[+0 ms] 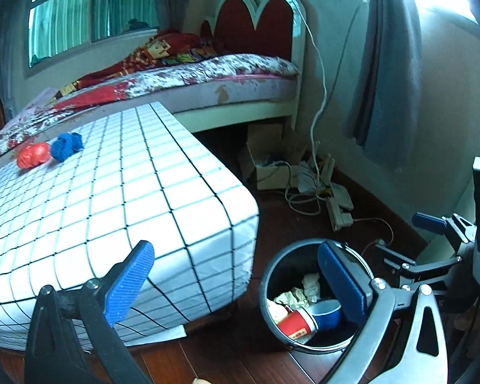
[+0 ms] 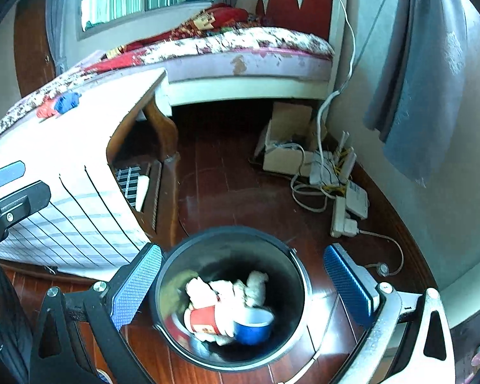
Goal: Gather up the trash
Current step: 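Move both tools back over the table toward the red bag and blue cloth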
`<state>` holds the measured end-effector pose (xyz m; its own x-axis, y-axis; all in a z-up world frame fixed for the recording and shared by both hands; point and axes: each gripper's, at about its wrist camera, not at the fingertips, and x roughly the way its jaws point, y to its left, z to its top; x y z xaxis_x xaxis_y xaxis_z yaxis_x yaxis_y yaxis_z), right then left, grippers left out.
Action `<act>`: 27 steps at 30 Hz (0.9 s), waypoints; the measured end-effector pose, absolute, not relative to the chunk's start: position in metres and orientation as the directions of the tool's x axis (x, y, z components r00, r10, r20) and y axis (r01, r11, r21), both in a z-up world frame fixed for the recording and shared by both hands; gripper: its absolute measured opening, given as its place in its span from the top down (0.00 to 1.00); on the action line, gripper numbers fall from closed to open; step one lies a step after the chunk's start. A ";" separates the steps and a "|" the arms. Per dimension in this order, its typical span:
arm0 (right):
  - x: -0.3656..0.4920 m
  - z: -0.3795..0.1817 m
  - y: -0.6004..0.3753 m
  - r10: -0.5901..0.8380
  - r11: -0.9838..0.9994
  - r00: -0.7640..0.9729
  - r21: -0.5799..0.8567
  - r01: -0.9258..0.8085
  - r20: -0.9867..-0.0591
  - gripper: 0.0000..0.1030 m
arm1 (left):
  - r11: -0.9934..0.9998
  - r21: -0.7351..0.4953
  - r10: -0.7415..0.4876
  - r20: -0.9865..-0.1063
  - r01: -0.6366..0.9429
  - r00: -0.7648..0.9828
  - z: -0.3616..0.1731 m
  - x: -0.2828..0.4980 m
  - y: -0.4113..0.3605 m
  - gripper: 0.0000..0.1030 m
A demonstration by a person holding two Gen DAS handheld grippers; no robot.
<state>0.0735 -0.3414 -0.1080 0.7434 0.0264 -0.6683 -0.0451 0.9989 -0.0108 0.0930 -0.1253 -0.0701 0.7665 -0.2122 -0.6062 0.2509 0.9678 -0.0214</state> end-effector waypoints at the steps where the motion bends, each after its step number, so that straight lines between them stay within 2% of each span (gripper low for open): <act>1: 0.075 -0.106 -0.337 0.028 0.999 0.750 -0.007 -0.044 -0.661 0.01 | 0.971 -0.022 -0.204 -0.601 0.240 0.772 -0.068 0.095 -0.120 0.01; 17: 0.114 -0.066 -0.221 0.156 0.985 0.810 0.023 -0.173 -0.565 0.01 | 0.998 -0.047 -0.053 -0.561 0.032 0.826 -0.058 0.112 -0.002 0.01; 27: 0.147 -0.056 -0.132 0.243 0.957 0.788 0.009 -0.289 -0.565 0.01 | 0.992 -0.039 0.076 -0.561 -0.117 0.824 -0.050 0.122 0.077 0.01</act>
<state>0.1466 -0.1323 -0.0559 0.7885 0.2430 -0.5651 -0.2888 0.9573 0.0086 0.1222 0.0775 -0.0503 0.8243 0.0756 -0.5611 -0.1173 0.9924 -0.0386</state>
